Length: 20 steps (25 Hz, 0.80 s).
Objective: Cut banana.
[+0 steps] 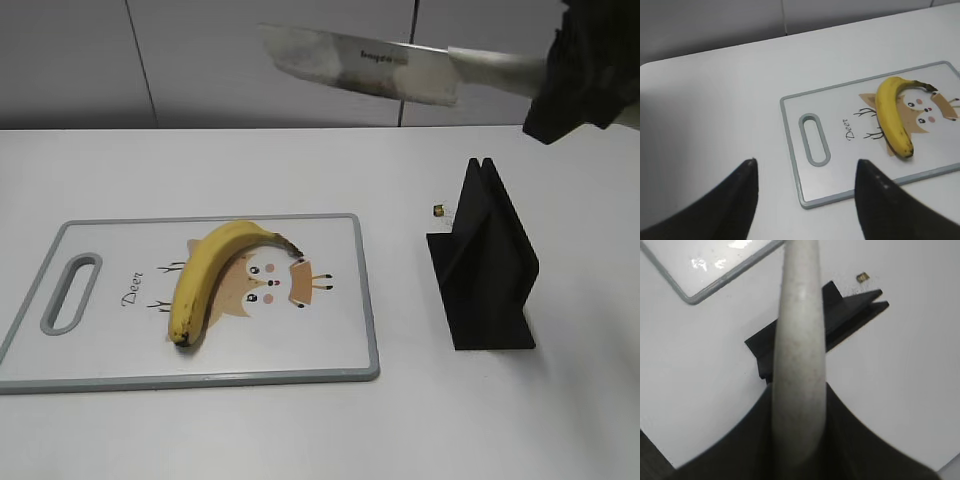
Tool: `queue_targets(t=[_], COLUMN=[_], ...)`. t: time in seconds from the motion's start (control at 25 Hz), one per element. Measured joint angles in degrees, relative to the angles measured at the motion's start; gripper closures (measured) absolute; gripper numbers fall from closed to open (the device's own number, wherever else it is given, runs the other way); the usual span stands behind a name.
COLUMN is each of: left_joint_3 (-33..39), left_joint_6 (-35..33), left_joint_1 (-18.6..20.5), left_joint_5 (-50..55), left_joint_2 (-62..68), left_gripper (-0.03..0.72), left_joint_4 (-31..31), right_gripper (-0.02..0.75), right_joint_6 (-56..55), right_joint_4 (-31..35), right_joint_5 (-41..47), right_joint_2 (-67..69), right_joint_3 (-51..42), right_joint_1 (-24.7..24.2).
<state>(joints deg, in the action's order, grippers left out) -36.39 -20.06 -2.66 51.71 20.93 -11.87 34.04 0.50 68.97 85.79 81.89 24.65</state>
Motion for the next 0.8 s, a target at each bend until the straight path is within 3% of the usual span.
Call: queue_targets(t=[0.28,0.52,0.8], left_joint_3=[-8.0,-17.6,-32.5], left_joint_6=[-17.2,-26.0,-33.9], left_joint_1=[0.0,-0.7,-8.6], left_joint_5=[-0.4,1.2,11.2], left_joint_2=[14.6,28.5,44.6], left_gripper=[0.079,0.079,0.083], left_joint_4=[-8.1,-11.5,-9.5], right_gripper=[0.575,0.575,0.575], right_joint_6=[12.4,17.2,22.4], right_joint_4=[5.5,6.9,10.8], right_joint_5=[0.4,1.0,1.0], right_joint_2=[5.5,11.0,16.3], right_joint_3=[1.1,6.9,12.4], right_joint_1=[0.0,0.0,0.0])
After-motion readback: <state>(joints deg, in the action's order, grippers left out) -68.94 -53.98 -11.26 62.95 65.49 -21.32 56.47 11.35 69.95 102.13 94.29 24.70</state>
